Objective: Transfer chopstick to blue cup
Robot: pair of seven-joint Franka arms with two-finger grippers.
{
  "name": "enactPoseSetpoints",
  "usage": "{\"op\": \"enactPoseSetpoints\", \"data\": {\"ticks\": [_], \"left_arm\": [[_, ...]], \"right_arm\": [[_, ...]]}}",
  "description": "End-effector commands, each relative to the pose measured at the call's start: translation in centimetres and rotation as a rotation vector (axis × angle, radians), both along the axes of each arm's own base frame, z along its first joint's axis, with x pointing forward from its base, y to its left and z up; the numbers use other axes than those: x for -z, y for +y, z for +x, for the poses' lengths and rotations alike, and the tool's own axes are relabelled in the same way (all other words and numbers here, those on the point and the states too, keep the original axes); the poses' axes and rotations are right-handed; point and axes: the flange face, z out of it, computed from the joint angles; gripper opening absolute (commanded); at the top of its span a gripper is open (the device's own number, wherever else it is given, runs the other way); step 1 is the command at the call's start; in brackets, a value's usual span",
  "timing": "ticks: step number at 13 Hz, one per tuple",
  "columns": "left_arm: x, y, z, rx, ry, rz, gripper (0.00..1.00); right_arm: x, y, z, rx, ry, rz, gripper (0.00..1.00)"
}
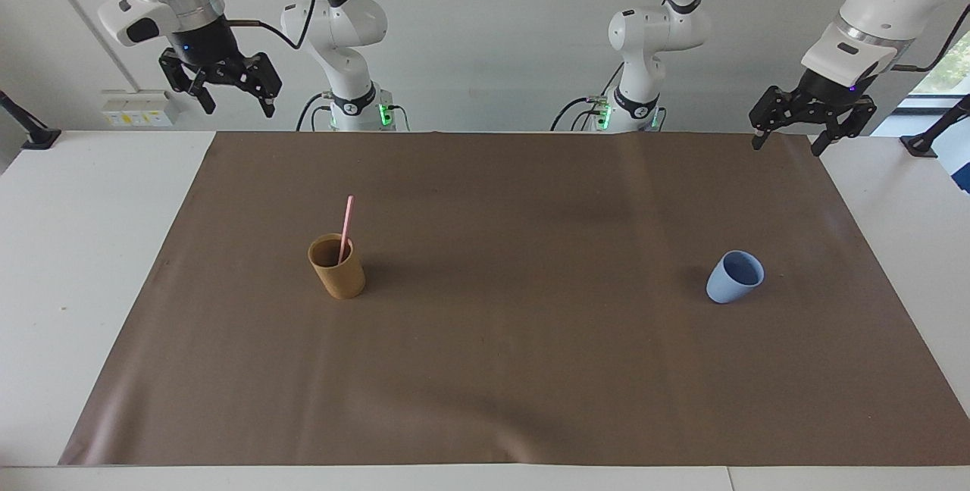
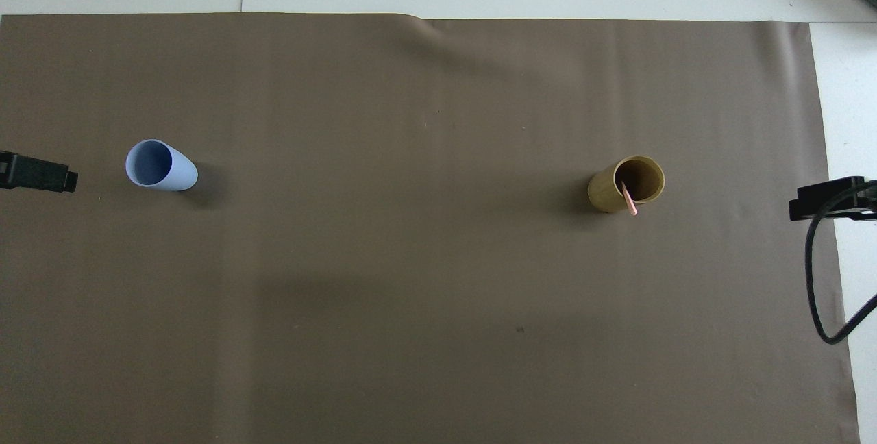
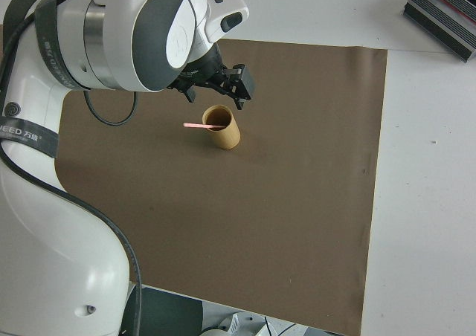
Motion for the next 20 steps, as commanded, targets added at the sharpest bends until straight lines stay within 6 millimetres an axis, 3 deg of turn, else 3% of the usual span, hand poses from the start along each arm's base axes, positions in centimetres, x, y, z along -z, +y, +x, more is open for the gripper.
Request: {"op": "enactPoseSetpoints", "data": {"ticks": [1,20], "left_arm": [[0.16,-0.28,-0.5,-0.004,0.017,0.016,1.0],[0.16,-1.0,-0.82,-0.005,0.022,0.011,1.0]], "right_arm": [[-0.14,-0.19,-0.61,-0.007,0.0,0.011,1.0],[-0.14,-0.19,-0.61,-0.007,0.0,0.011,1.0]]}}
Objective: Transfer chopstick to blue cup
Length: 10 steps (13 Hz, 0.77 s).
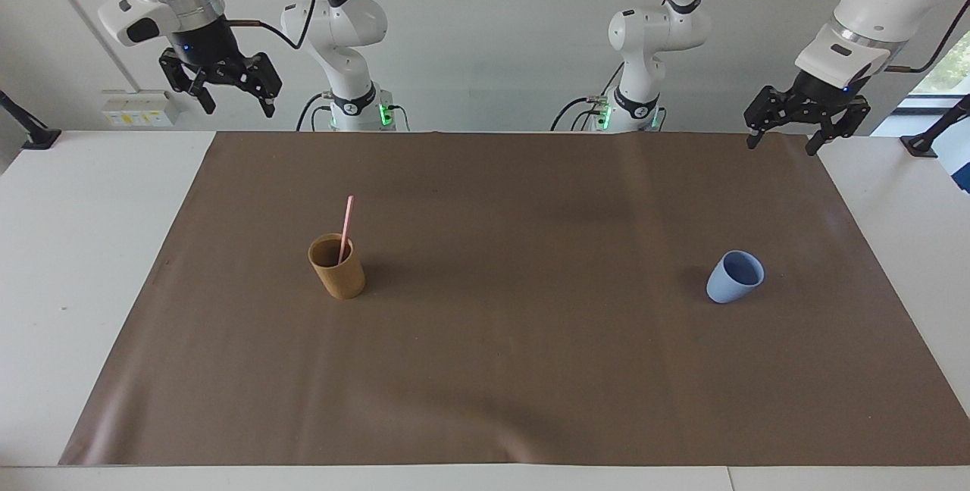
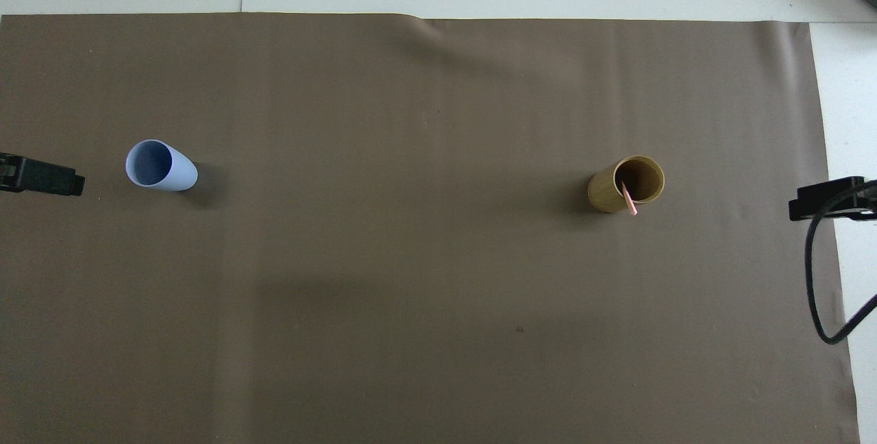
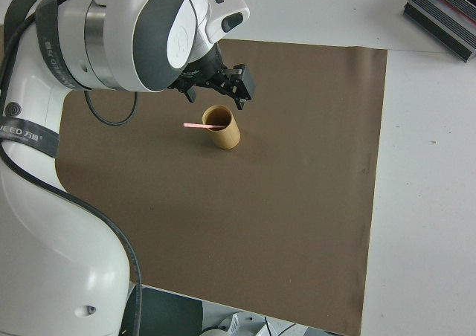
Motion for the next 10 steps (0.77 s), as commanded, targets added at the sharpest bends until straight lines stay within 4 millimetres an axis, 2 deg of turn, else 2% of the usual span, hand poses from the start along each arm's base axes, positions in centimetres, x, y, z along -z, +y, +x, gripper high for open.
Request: {"op": "enactPoseSetpoints", "data": {"ticks": [1,10], "left_arm": [[-0.06,-0.33,-0.64,-0.011,0.006,0.011,1.0],[0.08,-0.56,-0.62,-0.01,0.003,0.005,1.0]], "right_arm": [[-0.14,-0.26,-0.62,-0.005,0.0,0.011,1.0],[-0.14,-0.26,-0.62,-0.004,0.0,0.011,1.0]]}}
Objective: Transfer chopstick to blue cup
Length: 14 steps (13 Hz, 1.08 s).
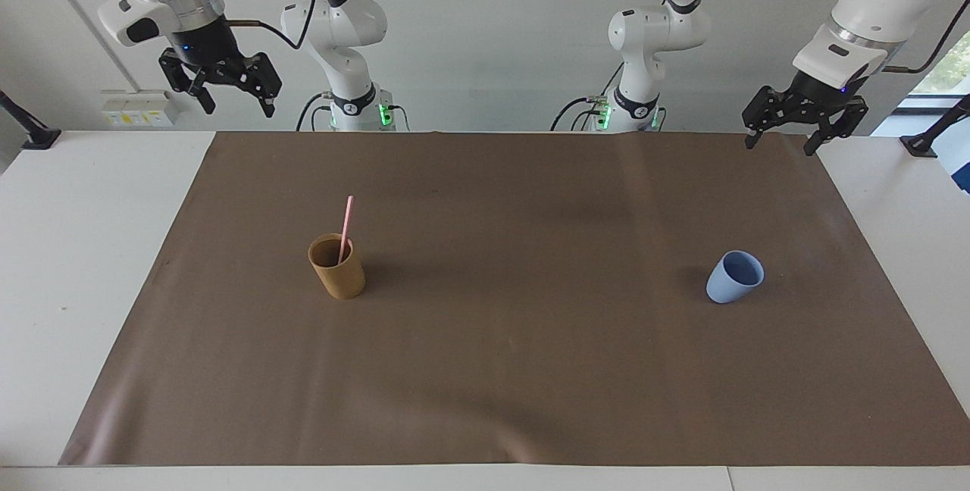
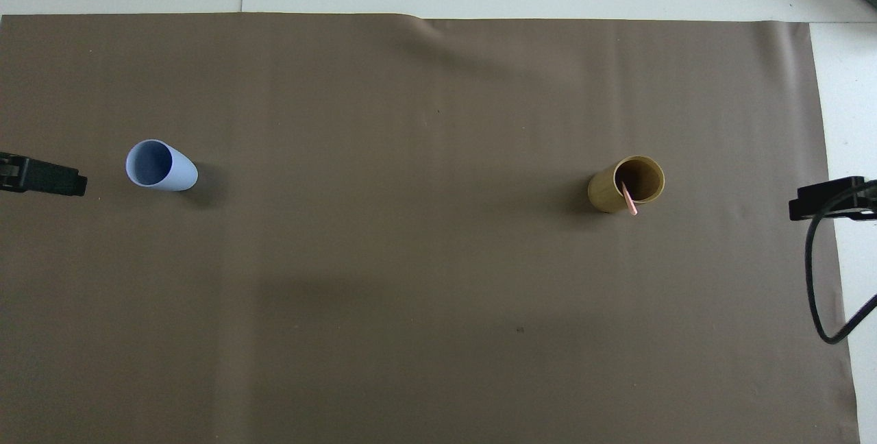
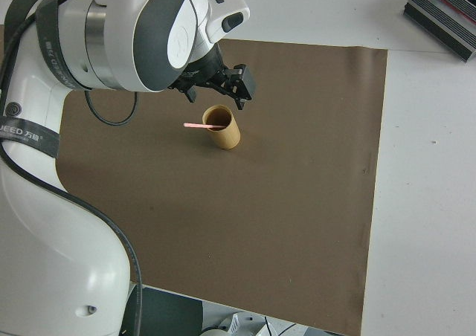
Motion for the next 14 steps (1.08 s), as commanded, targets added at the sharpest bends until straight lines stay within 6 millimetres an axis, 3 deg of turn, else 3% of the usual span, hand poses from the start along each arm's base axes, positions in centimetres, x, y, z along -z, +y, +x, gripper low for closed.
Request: {"op": "enactPoseSetpoints", "data": {"ticks": [1,7,9,11,14], "left_arm": [[0.0,-0.4,-0.6,-0.011,0.001,0.005,1.0],[0.9,-1.2,-0.6,0.008,0.01,0.005,1.0],[4.2,-0.9,0.0,0.004,0.011,0.004,1.0],[7.9,0.6,1.0,-0.019,-0.03,0.003,1.0],[11.4,3.0,3.3,-0.046,-0.086,0.004,1.0]], "right_arm": [[-0.1,-0.2,-0.6,-0.007,0.0,0.011,1.0],[-0.1,-0.2,-0.6,-0.007,0.0,0.011,1.0],[-0.1,-0.2,-0.6,-0.007,0.0,0.011,1.0],[-0.1,-0.2,-0.6,-0.005,0.0,0.011,1.0],[-0.1,-0.2,-0.6,-0.007,0.0,0.011,1.0]]}}
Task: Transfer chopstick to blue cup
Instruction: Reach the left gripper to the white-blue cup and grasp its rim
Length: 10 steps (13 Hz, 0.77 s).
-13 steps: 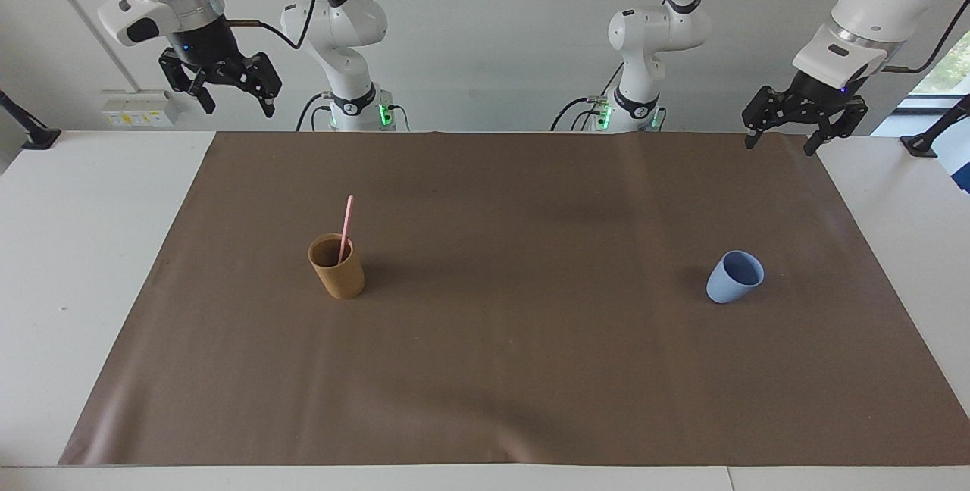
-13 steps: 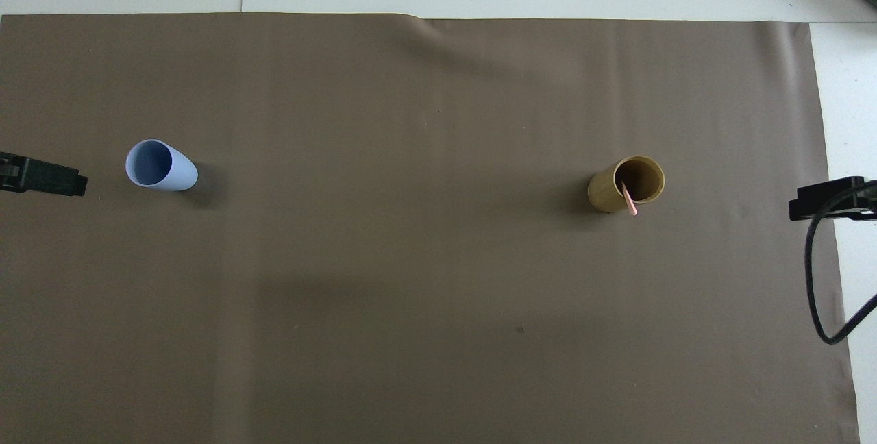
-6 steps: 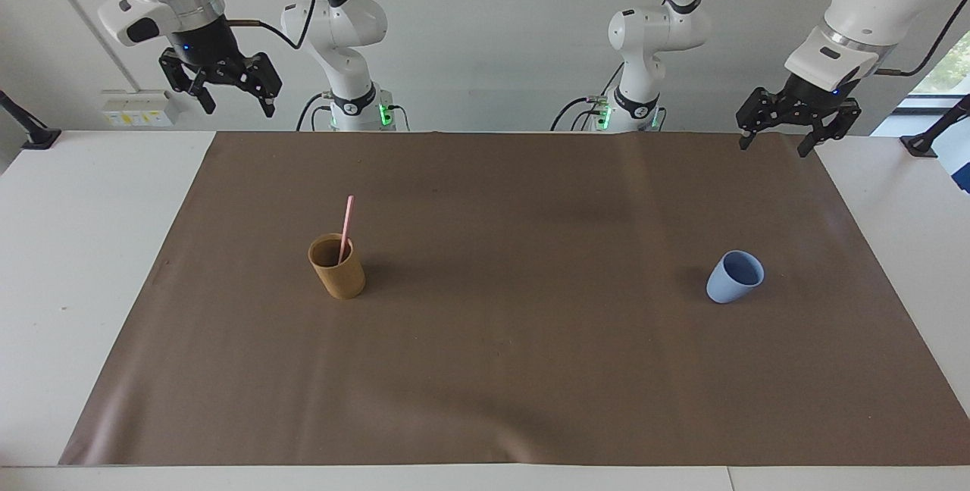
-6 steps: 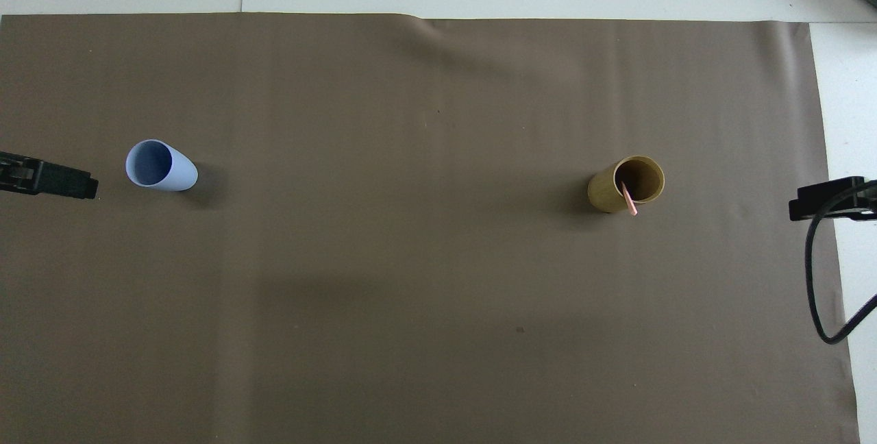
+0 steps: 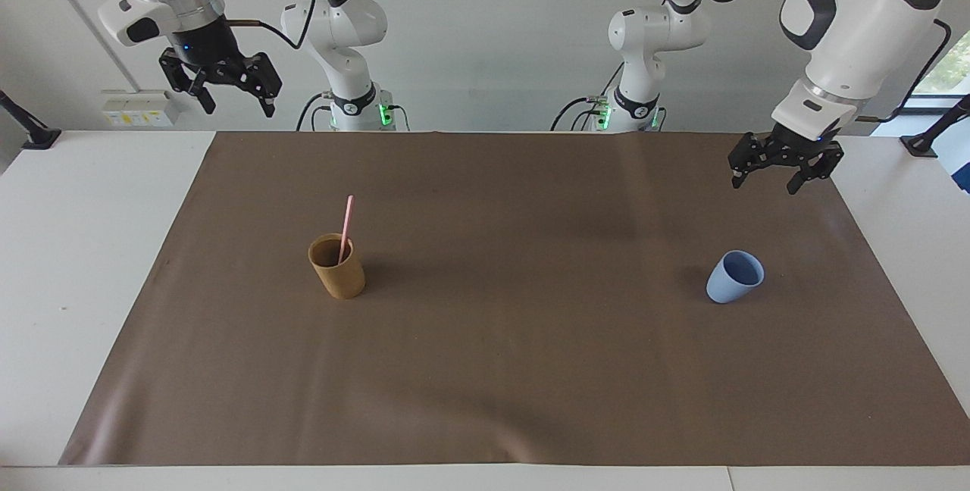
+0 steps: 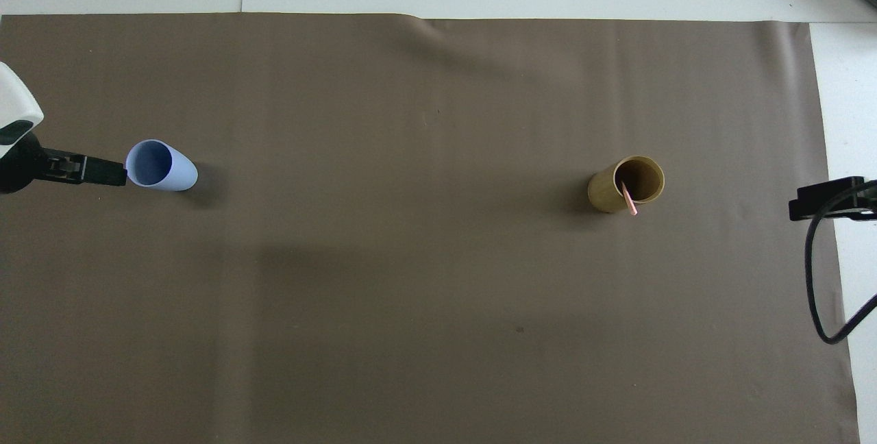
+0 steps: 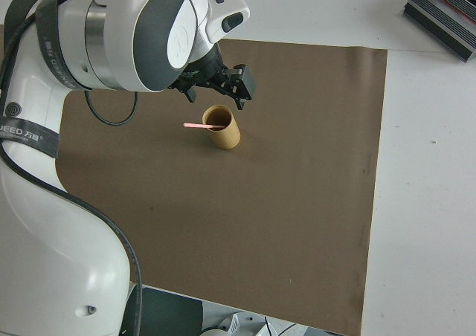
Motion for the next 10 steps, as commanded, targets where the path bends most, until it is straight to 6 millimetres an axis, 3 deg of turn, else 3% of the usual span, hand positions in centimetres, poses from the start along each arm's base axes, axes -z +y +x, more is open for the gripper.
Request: {"op": "enactPoseSetpoints", "data": {"ticks": [1,6,10], "left_arm": [[2.9,1.3,1.7,-0.011,-0.037,0.004,1.0],[11.9,5.1,5.5,-0.073,-0.031,-0.004,1.0],[16.3,5.6,6.1,-0.083,-0.036,-0.005,1.0]], "right_arm": [[-0.1,-0.2,-0.6,-0.007,0.0,0.011,1.0],[-0.1,-0.3,-0.6,-0.005,0.0,0.011,1.0],[-0.1,-0.3,-0.6,-0.005,0.0,0.011,1.0]]}}
